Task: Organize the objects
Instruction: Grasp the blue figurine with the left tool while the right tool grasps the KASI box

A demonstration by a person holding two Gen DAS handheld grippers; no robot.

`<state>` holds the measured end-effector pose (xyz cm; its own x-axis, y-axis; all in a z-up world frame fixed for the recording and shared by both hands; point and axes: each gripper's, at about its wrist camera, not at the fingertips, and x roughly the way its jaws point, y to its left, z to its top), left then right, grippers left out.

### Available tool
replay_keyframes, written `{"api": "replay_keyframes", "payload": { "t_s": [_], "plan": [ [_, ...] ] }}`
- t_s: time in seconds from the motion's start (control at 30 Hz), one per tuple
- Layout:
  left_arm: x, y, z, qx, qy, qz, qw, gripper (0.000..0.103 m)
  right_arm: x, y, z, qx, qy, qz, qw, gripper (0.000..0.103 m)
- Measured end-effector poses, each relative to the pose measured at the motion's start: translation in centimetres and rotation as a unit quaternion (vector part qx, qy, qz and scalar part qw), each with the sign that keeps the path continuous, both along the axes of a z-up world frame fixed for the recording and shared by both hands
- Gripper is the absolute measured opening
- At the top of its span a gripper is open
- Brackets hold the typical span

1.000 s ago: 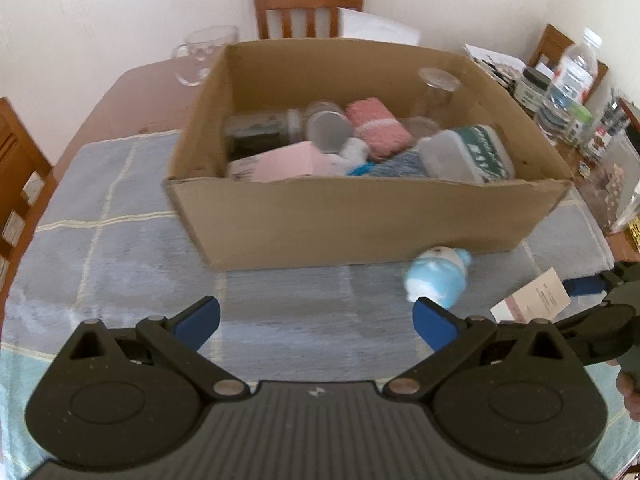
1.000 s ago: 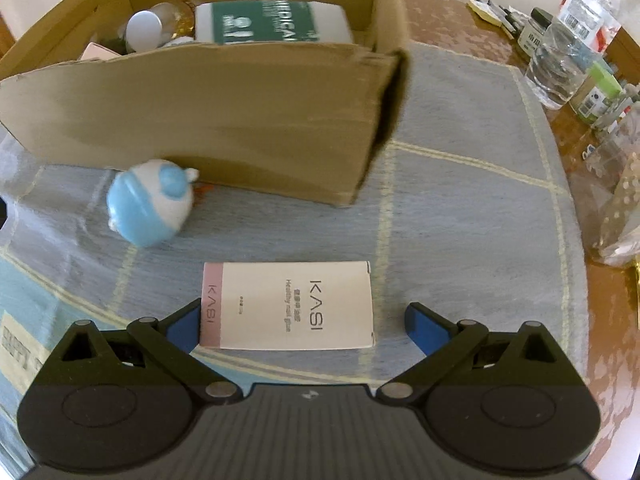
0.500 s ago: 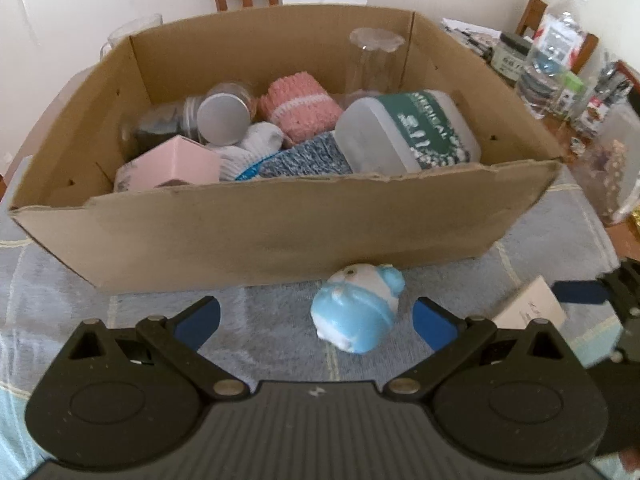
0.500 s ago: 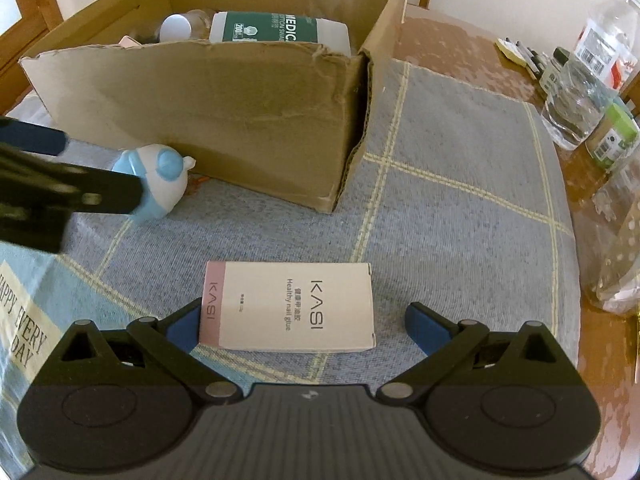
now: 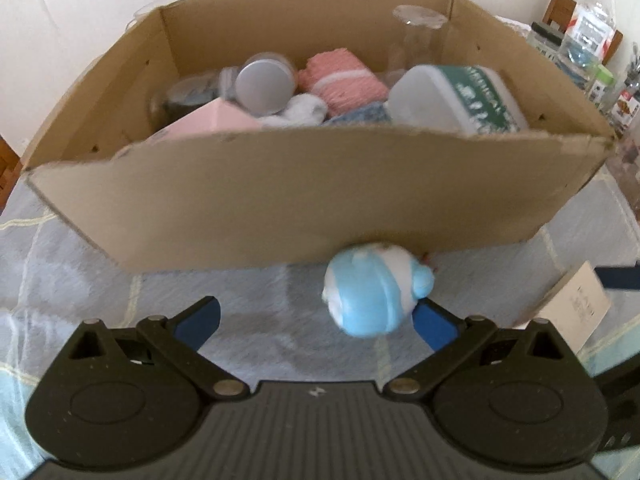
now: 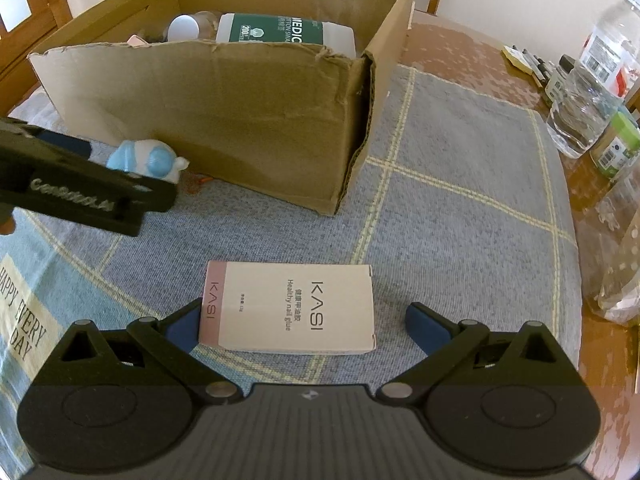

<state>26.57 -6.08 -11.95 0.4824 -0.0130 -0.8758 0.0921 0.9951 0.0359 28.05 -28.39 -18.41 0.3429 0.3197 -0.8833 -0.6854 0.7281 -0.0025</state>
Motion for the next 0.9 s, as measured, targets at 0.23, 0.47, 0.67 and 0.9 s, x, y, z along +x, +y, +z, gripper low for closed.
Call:
{"api": "replay_keyframes", "payload": {
  "t_s": [0.23, 0.47, 0.67, 0.9],
  "plan": [
    [-0.6, 0.2, 0.2, -0.004, -0.006, -0.007, 1.0, 0.098, 0.0, 0.0, 0.0, 0.001, -0.001, -0.002, 1.0, 0.103],
    [0.1, -0.9, 0.4, -0.031, -0.019, -0.018, 0.9992, 0.074, -0.3, 0.2, 0.1, 0.001, -0.002, -0.006, 1.0, 0.103],
    [0.6, -1.1, 0.1, -0.051, -0.014, -0.009, 0.9985, 0.06, -0.3, 0.2, 0.1, 0.003, -0.004, -0.007, 1.0, 0.103],
    [0.2, -0.8, 0.4, -0.06, -0.013, -0.016, 0.998, 0.051, -0.2, 0.5, 0.1, -0.002, 0.001, -0.014, 1.0, 0.103]
  ]
}}
